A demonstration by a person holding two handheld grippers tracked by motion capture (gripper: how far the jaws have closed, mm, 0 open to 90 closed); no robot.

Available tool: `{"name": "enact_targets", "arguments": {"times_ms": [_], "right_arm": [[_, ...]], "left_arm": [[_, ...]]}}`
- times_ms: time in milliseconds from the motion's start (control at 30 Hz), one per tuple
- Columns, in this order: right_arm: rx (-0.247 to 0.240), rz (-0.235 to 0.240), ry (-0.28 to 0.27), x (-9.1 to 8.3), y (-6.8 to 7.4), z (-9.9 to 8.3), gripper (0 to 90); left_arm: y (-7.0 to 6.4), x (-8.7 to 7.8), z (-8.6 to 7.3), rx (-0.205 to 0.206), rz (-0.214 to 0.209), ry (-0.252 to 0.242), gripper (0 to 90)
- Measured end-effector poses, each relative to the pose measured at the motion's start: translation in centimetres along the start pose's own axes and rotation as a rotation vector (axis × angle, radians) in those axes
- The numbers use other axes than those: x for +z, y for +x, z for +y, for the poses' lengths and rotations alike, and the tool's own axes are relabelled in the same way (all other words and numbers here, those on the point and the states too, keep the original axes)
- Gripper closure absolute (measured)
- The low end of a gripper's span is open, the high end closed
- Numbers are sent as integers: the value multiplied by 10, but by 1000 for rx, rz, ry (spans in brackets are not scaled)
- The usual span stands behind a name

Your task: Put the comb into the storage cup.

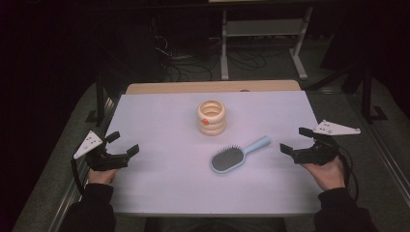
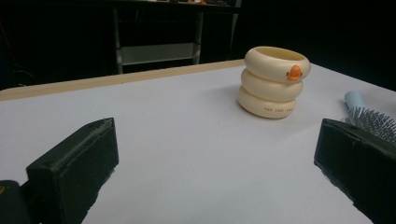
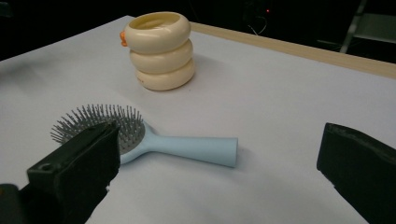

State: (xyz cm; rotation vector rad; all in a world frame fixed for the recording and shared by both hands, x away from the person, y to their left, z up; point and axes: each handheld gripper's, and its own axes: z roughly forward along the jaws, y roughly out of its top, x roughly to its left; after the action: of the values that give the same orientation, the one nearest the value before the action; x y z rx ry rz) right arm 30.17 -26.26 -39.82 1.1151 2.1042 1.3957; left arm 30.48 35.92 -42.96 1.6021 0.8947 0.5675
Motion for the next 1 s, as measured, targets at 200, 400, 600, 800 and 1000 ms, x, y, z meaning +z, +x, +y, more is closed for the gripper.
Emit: {"name": "enact_targets", "arguments": {"times_ms": [200,400,600,800,1000], "right_arm": [[-27,20,35,4,2,9,0],[-36,28,59,6,-1,15,0],[-41,35,82,10,-3,20,0],[-50,41,118,18,-7,22,0],[-47,46,125,22,-9,23,0]], "left_arm": [[-1,0,0,4,-5,-1,0],[-2,0,0,8,-9,3,0],[-2,1,0,9,-10,3,0],[-2,1,0,11,-10,7,0],[-2,1,-1,12,-12,7,0]]}}
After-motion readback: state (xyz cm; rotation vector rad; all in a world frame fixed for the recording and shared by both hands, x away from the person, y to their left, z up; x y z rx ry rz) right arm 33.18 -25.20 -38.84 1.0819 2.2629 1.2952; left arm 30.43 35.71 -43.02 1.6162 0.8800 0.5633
